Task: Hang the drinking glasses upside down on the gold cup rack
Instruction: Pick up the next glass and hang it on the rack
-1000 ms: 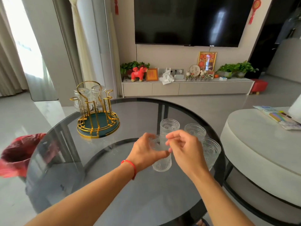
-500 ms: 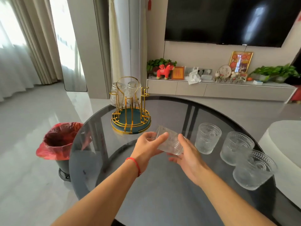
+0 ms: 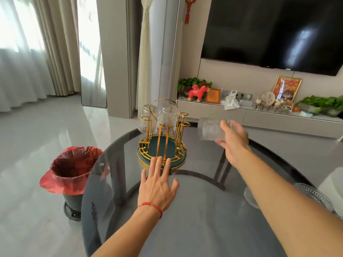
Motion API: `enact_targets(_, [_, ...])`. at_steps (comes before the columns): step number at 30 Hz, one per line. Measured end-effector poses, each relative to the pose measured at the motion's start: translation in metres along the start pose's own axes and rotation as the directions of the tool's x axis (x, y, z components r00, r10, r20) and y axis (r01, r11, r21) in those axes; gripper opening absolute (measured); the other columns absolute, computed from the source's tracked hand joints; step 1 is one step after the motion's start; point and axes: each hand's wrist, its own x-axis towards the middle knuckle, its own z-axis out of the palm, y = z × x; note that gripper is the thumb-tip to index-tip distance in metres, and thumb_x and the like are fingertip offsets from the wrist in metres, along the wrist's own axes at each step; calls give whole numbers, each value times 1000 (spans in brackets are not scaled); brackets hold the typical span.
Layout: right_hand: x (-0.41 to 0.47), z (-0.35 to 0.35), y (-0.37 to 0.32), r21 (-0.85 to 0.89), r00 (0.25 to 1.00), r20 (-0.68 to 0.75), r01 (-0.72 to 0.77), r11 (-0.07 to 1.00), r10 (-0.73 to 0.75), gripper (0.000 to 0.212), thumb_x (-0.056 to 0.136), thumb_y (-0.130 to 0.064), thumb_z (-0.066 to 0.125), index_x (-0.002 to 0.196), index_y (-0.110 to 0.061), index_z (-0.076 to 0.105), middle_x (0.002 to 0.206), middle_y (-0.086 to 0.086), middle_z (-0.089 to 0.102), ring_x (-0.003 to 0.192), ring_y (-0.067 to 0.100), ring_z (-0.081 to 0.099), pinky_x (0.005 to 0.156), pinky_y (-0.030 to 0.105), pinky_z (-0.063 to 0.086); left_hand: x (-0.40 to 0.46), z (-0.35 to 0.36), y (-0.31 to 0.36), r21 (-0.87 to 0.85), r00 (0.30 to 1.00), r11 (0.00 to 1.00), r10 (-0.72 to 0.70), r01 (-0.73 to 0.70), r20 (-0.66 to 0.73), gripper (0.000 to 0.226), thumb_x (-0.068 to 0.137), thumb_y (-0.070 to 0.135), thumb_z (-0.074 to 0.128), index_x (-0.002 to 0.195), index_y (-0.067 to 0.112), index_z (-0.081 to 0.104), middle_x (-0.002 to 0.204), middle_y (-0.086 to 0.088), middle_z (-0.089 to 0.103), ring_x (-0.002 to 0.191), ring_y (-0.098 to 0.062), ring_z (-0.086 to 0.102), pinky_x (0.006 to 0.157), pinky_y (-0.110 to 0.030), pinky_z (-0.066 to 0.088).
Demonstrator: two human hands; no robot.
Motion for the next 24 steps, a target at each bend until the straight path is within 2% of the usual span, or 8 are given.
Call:
enact_targets(3, [24,27,-23,-5,999,9,46,999,-46,36,92,-32,75,122,-15,62,120,6,69,111,26,68,80,39,60,1,1,-1,16,1000,1000,3,-3,5,74,97,62,20,160,31,-3,171,-4,-2,155,-25,-13,126,-54,9])
enact_targets(5, [35,45,-32,-59,994,35,105,993,-103,30,90,-32,76,114,-16,67,117,6,71,115,30,68,88,46,61,2,1,0,21,1000,1000,7,-7,12,74,97,62,21,159,31,-5,171,-3,-4,154,-25,-15,126,-54,8])
enact_targets(7, [41,58,-38,-179,985,64,171,969,-162,45,86,-35,78,126,-18,66,129,7,68,120,30,66,98,50,58,2,1,-1,32,1000,999,6,-7,21,75,97,63,20,159,31,-6,170,-3,-6,154,-25,-16,126,-54,7])
enact_targets(10, [44,70,-42,-320,962,121,271,908,-245,67,82,-36,81,144,-20,59,146,6,61,128,27,60,105,45,53,3,1,-1,39,999,999,3,-5,35,75,96,63,19,159,31,-9,170,-3,-9,153,-25,-19,126,-55,6])
enact_targets(13, [48,81,-41,-382,932,201,358,852,-301,65,83,-33,81,143,-18,60,149,5,60,133,24,56,105,35,48,4,1,-1,37,999,999,8,-10,36,74,96,62,18,159,31,-8,170,-4,-8,153,-25,-19,126,-55,5])
enact_targets(17, [47,93,-36,-454,894,310,438,776,-324,59,82,-34,83,137,-22,67,143,3,62,115,14,55,93,29,42,4,1,-1,31,999,999,11,-12,36,74,96,60,17,159,31,-8,170,-4,-10,152,-26,-20,126,-54,3])
enact_targets(21, [43,105,-25,-531,852,398,517,671,-340,55,81,-32,84,132,-20,67,145,6,61,132,23,54,100,32,42,3,1,-1,30,1000,999,13,-14,27,74,95,59,15,159,30,-7,170,-4,-9,153,-26,-19,126,-54,3])
enact_targets(24, [42,110,-12,-584,851,420,519,624,-315,63,76,-26,88,134,-19,63,140,7,62,125,24,57,92,29,42,4,1,0,35,1000,999,16,-17,19,73,96,58,17,159,29,-6,170,-5,-7,153,-26,-18,126,-55,5])
